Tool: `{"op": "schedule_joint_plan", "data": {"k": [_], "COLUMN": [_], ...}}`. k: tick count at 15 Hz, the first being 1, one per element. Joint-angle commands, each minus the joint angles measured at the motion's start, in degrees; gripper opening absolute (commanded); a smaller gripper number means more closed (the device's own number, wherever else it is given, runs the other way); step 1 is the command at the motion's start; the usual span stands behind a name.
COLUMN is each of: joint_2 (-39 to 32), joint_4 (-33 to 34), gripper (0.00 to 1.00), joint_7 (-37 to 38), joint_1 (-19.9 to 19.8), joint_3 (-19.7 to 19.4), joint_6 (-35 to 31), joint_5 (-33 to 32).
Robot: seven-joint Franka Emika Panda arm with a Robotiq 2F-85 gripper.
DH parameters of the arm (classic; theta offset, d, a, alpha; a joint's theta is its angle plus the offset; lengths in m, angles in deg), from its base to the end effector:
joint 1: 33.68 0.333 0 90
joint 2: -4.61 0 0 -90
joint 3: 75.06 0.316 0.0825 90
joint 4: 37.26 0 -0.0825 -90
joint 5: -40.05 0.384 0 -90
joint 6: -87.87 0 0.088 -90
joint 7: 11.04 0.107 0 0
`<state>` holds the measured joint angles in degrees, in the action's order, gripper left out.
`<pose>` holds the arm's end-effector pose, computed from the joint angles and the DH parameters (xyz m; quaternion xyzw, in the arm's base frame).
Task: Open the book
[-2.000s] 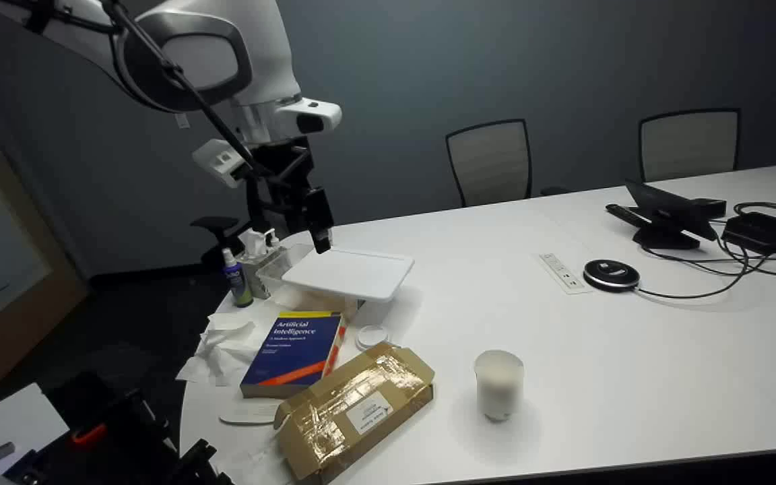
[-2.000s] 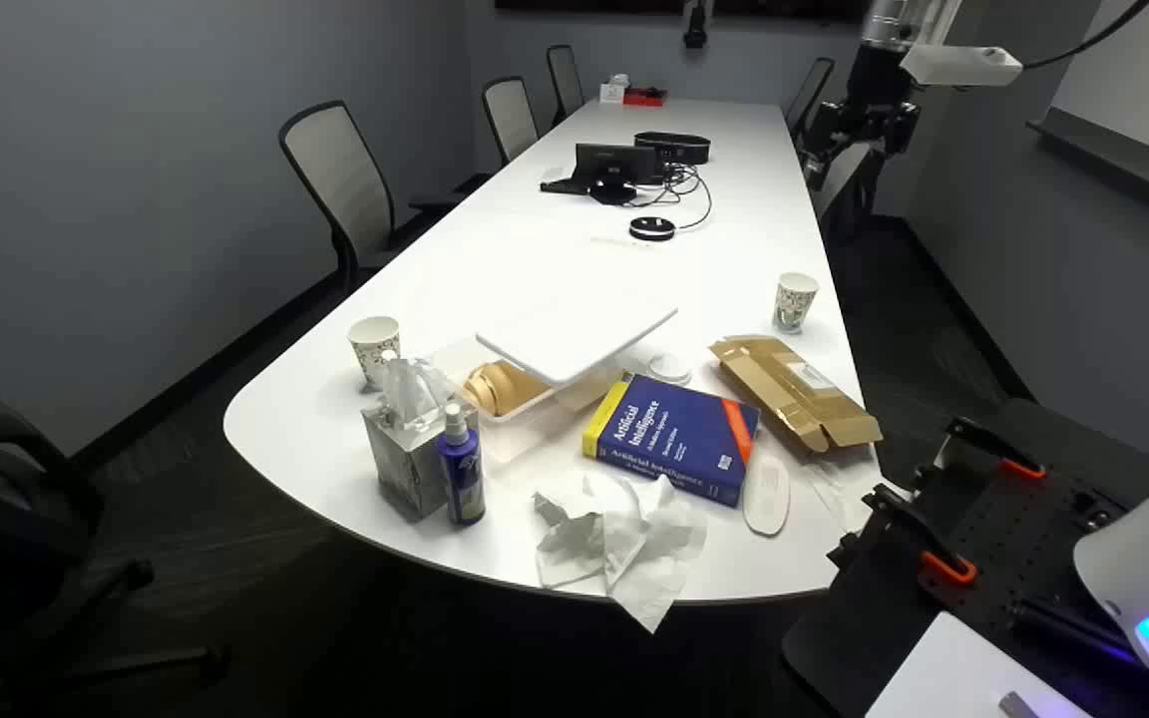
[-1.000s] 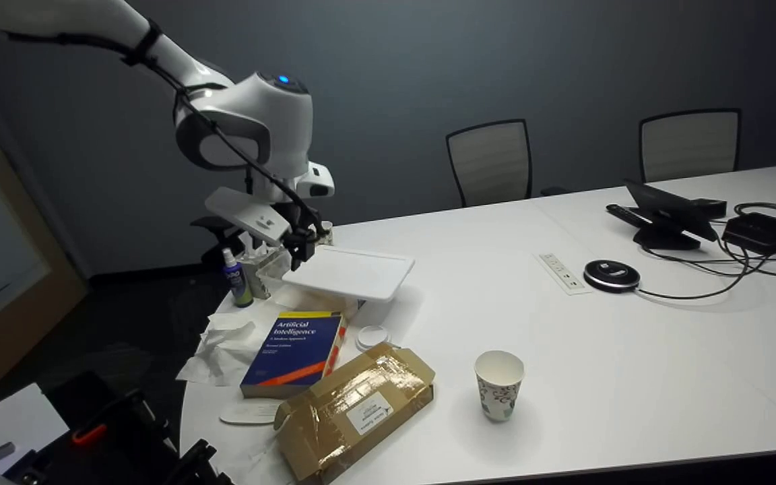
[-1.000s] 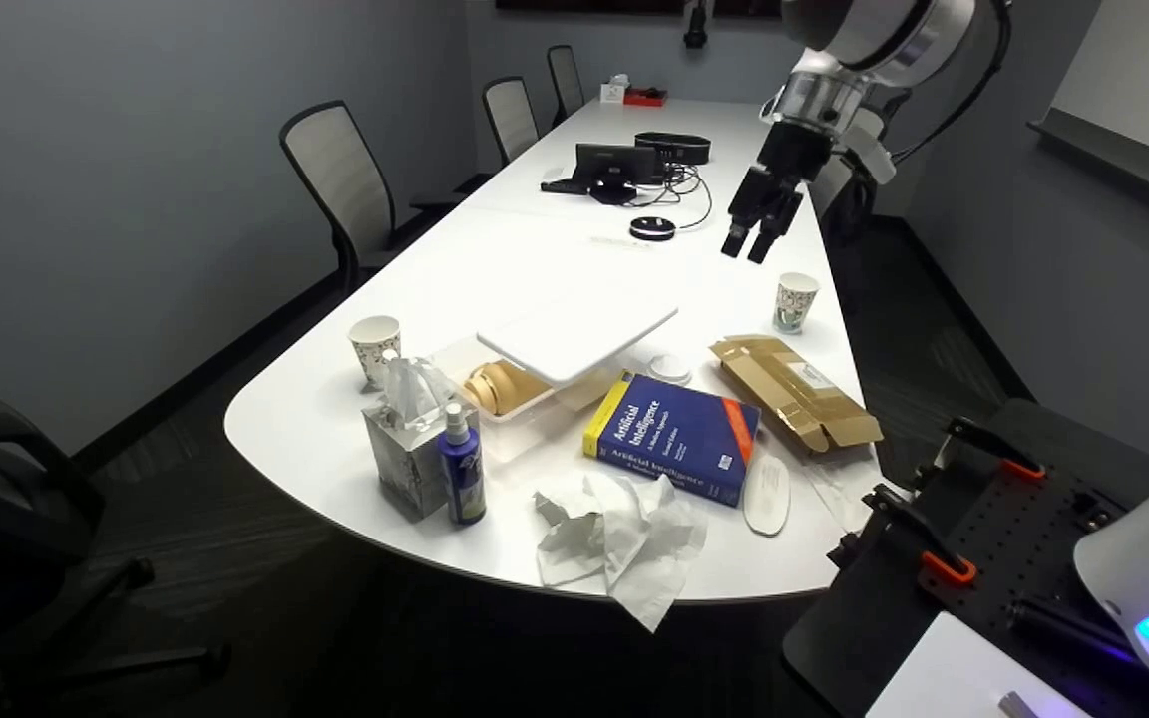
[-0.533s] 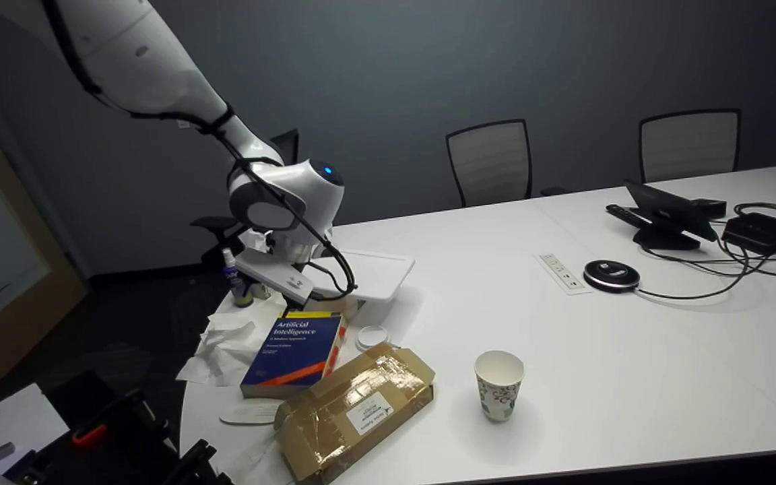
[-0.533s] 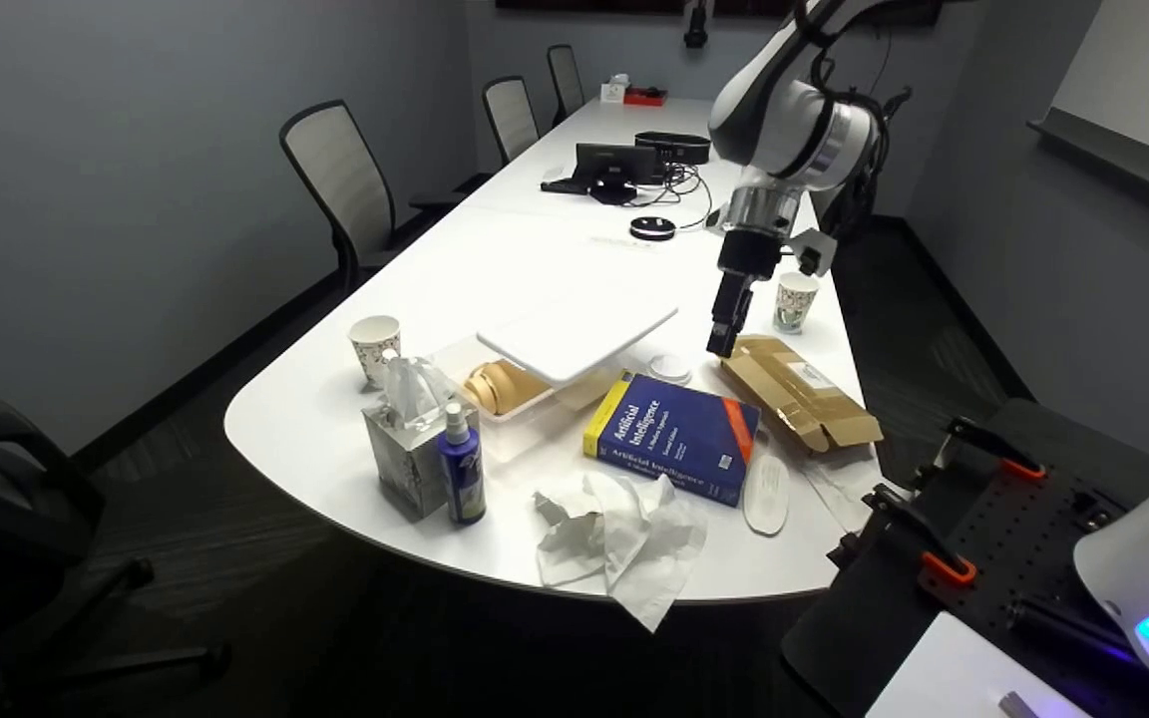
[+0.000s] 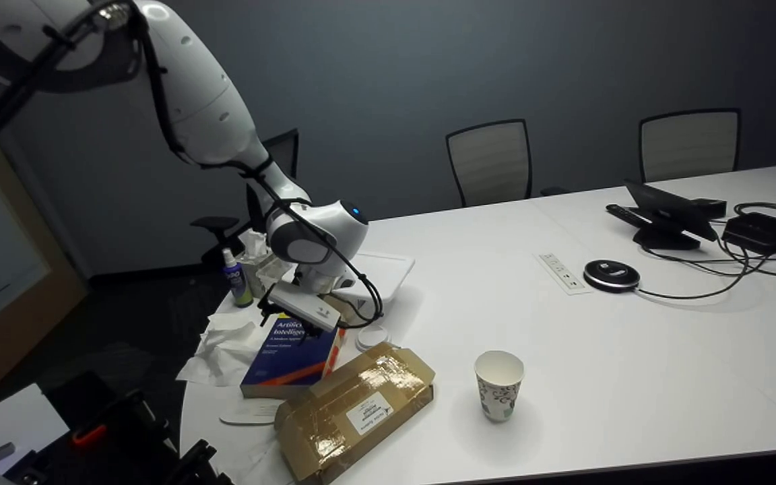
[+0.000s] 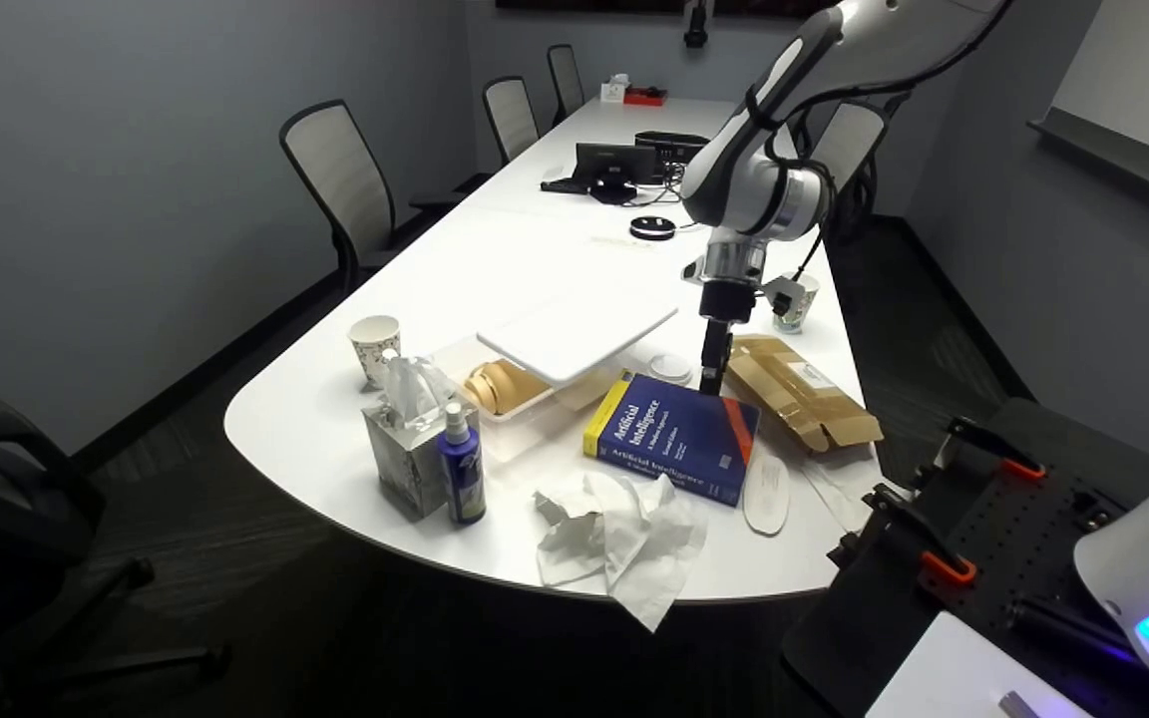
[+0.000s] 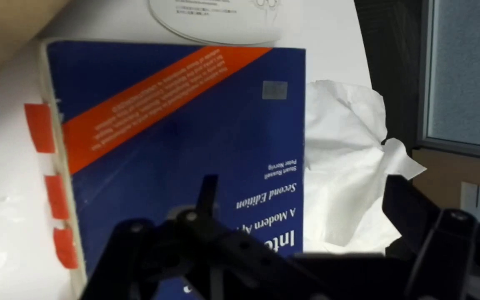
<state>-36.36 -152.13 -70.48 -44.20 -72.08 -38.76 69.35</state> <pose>0.5287 -0.0512 0.0674 -0.9253 -0.2291 0.1080 0.2824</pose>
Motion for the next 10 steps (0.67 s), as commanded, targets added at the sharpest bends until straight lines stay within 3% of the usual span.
{"op": "schedule_joint_plan", "data": {"k": [1,6,10], "joint_2": [-3.8,-5.1,-5.3], "joint_4": [4.1,5.3,4.8], "gripper": [1.0,1.0,1.0], "joint_7": [0.1,-0.4,1.5], "joint_1": [-2.8,-5.3,-4.1], "joint_3": [1.8,3.3,2.7], "joint_6": [-1.5,-5.0,-9.8], "joint_5": [-1.6,-1.7,-4.7]}}
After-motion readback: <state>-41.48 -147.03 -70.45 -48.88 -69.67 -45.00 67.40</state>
